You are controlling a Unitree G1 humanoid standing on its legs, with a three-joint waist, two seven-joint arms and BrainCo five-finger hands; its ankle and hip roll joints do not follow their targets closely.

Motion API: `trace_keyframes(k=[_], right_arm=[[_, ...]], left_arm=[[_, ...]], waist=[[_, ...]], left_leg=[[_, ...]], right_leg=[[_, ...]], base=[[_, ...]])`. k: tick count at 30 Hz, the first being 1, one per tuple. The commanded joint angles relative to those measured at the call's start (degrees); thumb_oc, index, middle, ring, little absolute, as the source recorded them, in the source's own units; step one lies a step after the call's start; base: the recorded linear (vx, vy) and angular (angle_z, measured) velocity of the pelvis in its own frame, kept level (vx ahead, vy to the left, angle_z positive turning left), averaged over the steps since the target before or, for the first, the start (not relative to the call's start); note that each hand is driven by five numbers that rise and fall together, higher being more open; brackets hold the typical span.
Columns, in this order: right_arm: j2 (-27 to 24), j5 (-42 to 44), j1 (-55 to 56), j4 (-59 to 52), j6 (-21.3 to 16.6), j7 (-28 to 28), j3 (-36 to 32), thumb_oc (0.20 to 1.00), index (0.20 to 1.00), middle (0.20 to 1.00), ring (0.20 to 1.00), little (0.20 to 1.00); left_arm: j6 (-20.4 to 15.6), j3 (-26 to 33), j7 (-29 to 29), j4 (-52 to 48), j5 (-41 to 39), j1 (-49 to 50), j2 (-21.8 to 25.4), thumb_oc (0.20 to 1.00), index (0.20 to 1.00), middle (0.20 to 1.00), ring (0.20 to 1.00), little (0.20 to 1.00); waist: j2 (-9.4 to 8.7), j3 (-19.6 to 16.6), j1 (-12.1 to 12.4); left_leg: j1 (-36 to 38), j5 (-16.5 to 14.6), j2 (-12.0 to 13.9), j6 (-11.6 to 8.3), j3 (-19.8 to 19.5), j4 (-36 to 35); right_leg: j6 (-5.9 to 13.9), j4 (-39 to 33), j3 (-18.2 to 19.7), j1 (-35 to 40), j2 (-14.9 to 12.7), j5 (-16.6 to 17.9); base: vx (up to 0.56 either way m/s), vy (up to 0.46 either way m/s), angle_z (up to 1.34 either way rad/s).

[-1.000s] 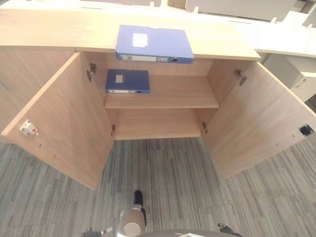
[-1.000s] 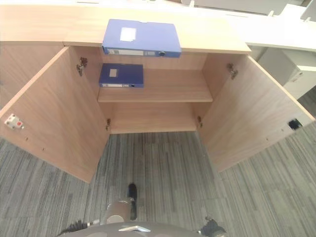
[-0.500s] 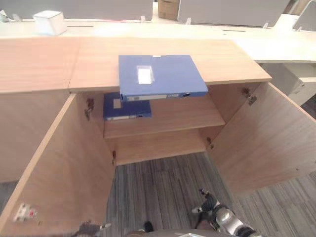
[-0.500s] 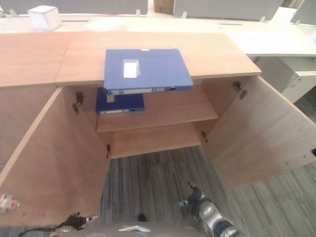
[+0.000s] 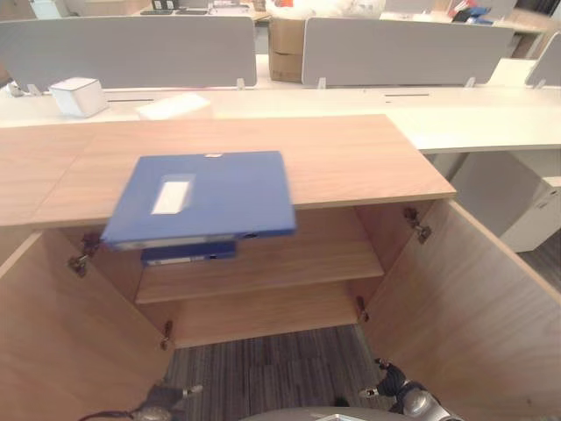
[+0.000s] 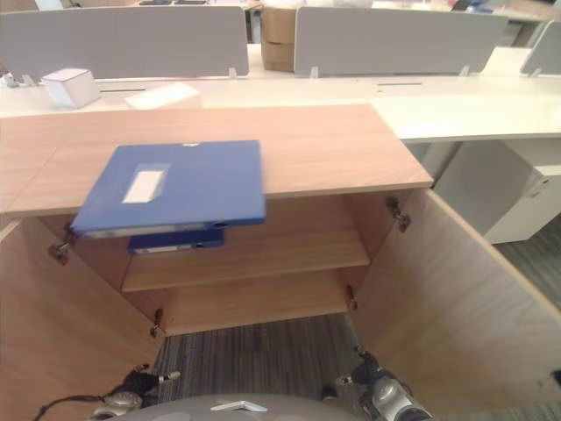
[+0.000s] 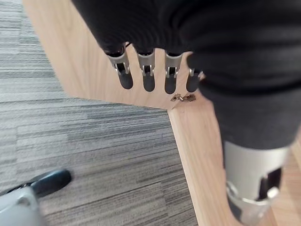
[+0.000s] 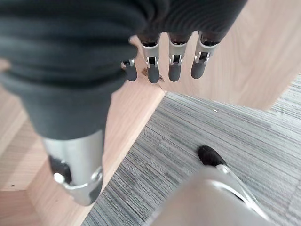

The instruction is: Put the empty folder in the office cabinet

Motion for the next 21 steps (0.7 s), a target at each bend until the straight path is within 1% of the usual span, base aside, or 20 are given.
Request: trace_keyframes(k=[1, 2, 3, 4, 5, 6, 7, 8, 9, 11, 12, 13, 14, 16, 17, 18, 20, 21], right_arm=[[-3.1, 0.0, -0.9, -0.9, -1.8, -1.9, -1.1, 1.0, 1.0, 1.0, 1.0, 1.0], [-3.8, 0.0, -1.0, -1.0, -2.1, -2.6, -1.6, 1.0, 1.0, 1.0, 1.0, 1.0], [-4.5, 0.1, -0.5, -2.0, -2.4, -3.5, -2.4, 1.0, 1.0, 1.0, 1.0, 1.0], [-5.3, 0.4, 0.0, -2.9, -3.1, -4.1, -3.4, 1.0, 1.0, 1.0, 1.0, 1.0], [-6.1, 0.0, 1.0, -3.7, -3.5, -4.9, -4.6, 1.0, 1.0, 1.0, 1.0, 1.0], [-6.3, -0.3, 1.2, -3.1, -3.2, -4.9, -5.5, 1.0, 1.0, 1.0, 1.0, 1.0], [-6.2, -0.1, 1.6, -2.2, -3.1, -5.0, -6.6, 1.0, 1.0, 1.0, 1.0, 1.0], [-5.9, -1.0, 1.9, -1.6, -2.9, -4.6, -7.2, 1.0, 1.0, 1.0, 1.0, 1.0], [-5.9, -1.0, 1.9, -1.6, -2.9, -4.6, -7.2, 1.0, 1.0, 1.0, 1.0, 1.0], [-5.6, -2.4, 1.8, -1.1, -2.6, -4.3, -6.8, 1.0, 1.0, 1.0, 1.0, 1.0], [-5.9, -2.8, 2.4, -1.9, -2.8, -4.5, -7.3, 1.0, 1.0, 1.0, 1.0, 1.0], [-5.8, -2.7, 2.7, -1.7, -2.7, -4.5, -7.6, 1.0, 1.0, 1.0, 1.0, 1.0], [-5.6, -2.5, 3.0, -1.3, -2.7, -4.4, -8.0, 1.0, 1.0, 1.0, 1.0, 1.0], [-5.6, -2.5, 3.0, -1.3, -2.7, -4.4, -7.9, 1.0, 1.0, 1.0, 1.0, 1.0], [-5.5, -2.6, 3.1, -1.0, -2.7, -4.4, -8.1, 1.0, 1.0, 1.0, 1.0, 1.0], [-5.3, -2.8, 3.4, -0.8, -2.8, -4.5, -8.4, 1.0, 1.0, 1.0, 1.0, 1.0], [-5.3, -2.8, 3.6, -0.8, -2.8, -4.5, -8.5, 1.0, 1.0, 1.0, 1.0, 1.0], [-4.9, -2.8, 4.1, -0.3, -2.7, -4.3, -8.8, 1.0, 1.0, 1.0, 1.0, 1.0]], left_arm=[[-1.7, 1.1, 3.7, -0.1, 1.4, -4.0, 4.5, 1.0, 1.0, 1.0, 1.0, 1.0], [-2.1, 1.1, 4.5, -1.0, 1.7, -4.2, 5.1, 1.0, 1.0, 1.0, 1.0, 1.0], [-3.5, -0.1, 6.6, -6.5, 3.5, -2.8, 5.2, 1.0, 1.0, 1.0, 1.0, 1.0], [-4.1, -0.8, 8.3, -9.1, 8.8, -0.3, 5.3, 1.0, 1.0, 1.0, 1.0, 1.0], [-3.3, -0.7, 7.2, -14.8, 7.9, 2.7, 5.0, 1.0, 1.0, 1.0, 1.0, 1.0], [-3.2, -0.3, 7.0, -20.8, 9.2, 4.8, 5.5, 1.0, 1.0, 1.0, 1.0, 1.0], [-3.2, 0.1, 6.9, -25.7, 11.3, 6.9, 6.4, 1.0, 1.0, 1.0, 1.0, 1.0], [-2.9, 1.8, 7.6, -30.6, 15.0, 9.5, 7.8, 1.0, 1.0, 1.0, 1.0, 1.0], [-2.9, 1.8, 7.6, -30.6, 15.0, 9.5, 7.8, 1.0, 1.0, 1.0, 1.0, 1.0], [-3.3, 3.6, 9.9, -32.0, 18.6, 10.6, 9.1, 1.0, 1.0, 1.0, 1.0, 1.0], [-3.6, 5.0, 12.7, -32.6, 21.4, 11.3, 9.8, 1.0, 1.0, 1.0, 1.0, 1.0], [-3.8, 5.6, 14.0, -32.7, 22.6, 11.4, 10.1, 1.0, 1.0, 1.0, 1.0, 1.0], [-3.6, 7.3, 15.9, -34.8, 24.6, 12.4, 11.2, 1.0, 1.0, 1.0, 1.0, 1.0], [-3.5, 7.3, 15.9, -35.0, 24.6, 12.5, 11.2, 1.0, 1.0, 1.0, 1.0, 1.0], [-3.6, 8.2, 16.7, -36.2, 25.5, 13.1, 11.6, 1.0, 1.0, 1.0, 1.0, 1.0], [-3.5, 10.5, 18.7, -38.1, 27.0, 14.6, 12.0, 1.0, 1.0, 1.0, 1.0, 1.0], [-3.5, 11.3, 19.0, -39.4, 27.4, 15.5, 12.0, 1.0, 1.0, 1.0, 1.0, 1.0], [-3.6, 13.3, 20.5, -41.2, 29.0, 17.2, 12.5, 1.0, 1.0, 1.0, 1.0, 1.0]], waist=[[1.21, 3.1, -1.1], [1.75, 3.2, -1.2], [2.1, 3.3, -0.8], [2.68, 3.3, -0.4], [3.28, 3.4, -0.2], [3.69, 3.2, -0.1], [4.16, 3.2, 0.2], [4.48, 3.0, 0.9], [4.48, 3.0, 0.9], [4.3, 2.9, 1.5], [4.03, 2.9, 1.8], [3.87, 2.8, 1.9], [3.65, 2.7, 2.3], [3.59, 2.7, 2.3], [3.54, 2.7, 2.5], [3.21, 2.6, 2.8], [3.05, 2.6, 2.8], [2.77, 2.6, 3.1]], left_leg=[[-5.9, 12.3, 3.3, -0.27, -2.8, -12.2], [-6.0, 12.4, 3.4, -0.32, -3.1, -12.0], [-6.2, 12.5, 3.3, -0.24, -3.6, -12.0], [-6.2, 12.6, 3.3, -0.2, -3.9, -12.3], [-6.1, 12.5, 3.3, -0.2, -4.1, -12.4], [-6.0, 12.5, 3.3, -0.22, -4.2, -12.6], [-5.9, 12.3, 3.2, -0.2, -4.4, -12.8], [-5.9, 11.8, 2.9, -0.16, -4.7, -13.0], [-5.9, 11.8, 2.9, -0.16, -4.7, -13.0], [-5.9, 11.5, 2.5, -0.09, -5.0, -13.1], [-5.6, 11.1, 2.1, -0.02, -5.0, -13.2], [-5.4, 10.9, 1.9, 0.05, -4.9, -13.3], [-5.2, 10.6, 1.7, 0.14, -5.0, -13.4], [-5.2, 10.5, 1.6, 0.15, -5.0, -13.4], [-5.1, 10.4, 1.6, 0.16, -5.1, -13.5], [-5.0, 10.1, 1.3, 0.24, -5.2, -13.5], [-4.9, 10.0, 1.2, 0.32, -5.2, -13.5], [-4.8, 9.7, 0.9, 0.45, -5.3, -13.5]], right_leg=[[6.03, -3.6, 0.1, 5.8, -4.2, -1.2], [5.97, -3.7, -0.5, 6.3, -4.1, -1.4], [5.9, -4.0, -1.2, 7.0, -4.1, -1.5], [5.9, -4.5, -2.0, 7.8, -4.0, -1.7], [6.02, -4.9, -2.5, 8.5, -4.0, -1.8], [6.1, -5.4, -3.0, 9.1, -4.0, -1.8], [6.25, -5.8, -3.5, 9.6, -4.2, -1.8], [6.52, -6.4, -4.2, 10.1, -4.7, -1.6], [6.52, -6.4, -4.2, 10.1, -4.7, -1.6], [6.66, -6.4, -4.5, 10.2, -5.4, -1.3], [6.86, -6.5, -4.6, 10.4, -5.8, -1.0], [6.98, -6.5, -4.6, 10.6, -6.0, -0.9], [7.1, -6.5, -4.7, 10.8, -6.3, -0.9], [7.11, -6.5, -4.7, 10.8, -6.4, -0.9], [7.18, -6.5, -4.8, 10.9, -6.5, -0.9], [7.3, -6.6, -4.8, 11.1, -6.6, -0.8], [7.37, -6.6, -4.8, 11.1, -6.8, -0.8], [7.49, -6.5, -4.7, 11.2, -7.0, -0.7]], base=[[0.03, -0.005, 0.48], [0.02, -0.011, 0.32], [-0.01, 0.004, 0.14], [0.0, 0.0, 0.0], [0.0, 0.05, 0.0], [0.01, 0.068, 0.05], [0.0, 0.086, 0.13], [0.0, 0.071, 0.09], [-0.01, 0.06, 0.07], [0.0, 0.045, -0.03], [0.01, 0.049, -0.08], [0.02, 0.059, -0.02], [0.01, 0.035, -0.01], [0.0, 0.018, 0.09], [0.0, 0.034, 0.13], [0.0, 0.033, 0.07], [0.0, 0.034, 0.0], [0.0, 0.049, -0.01]])
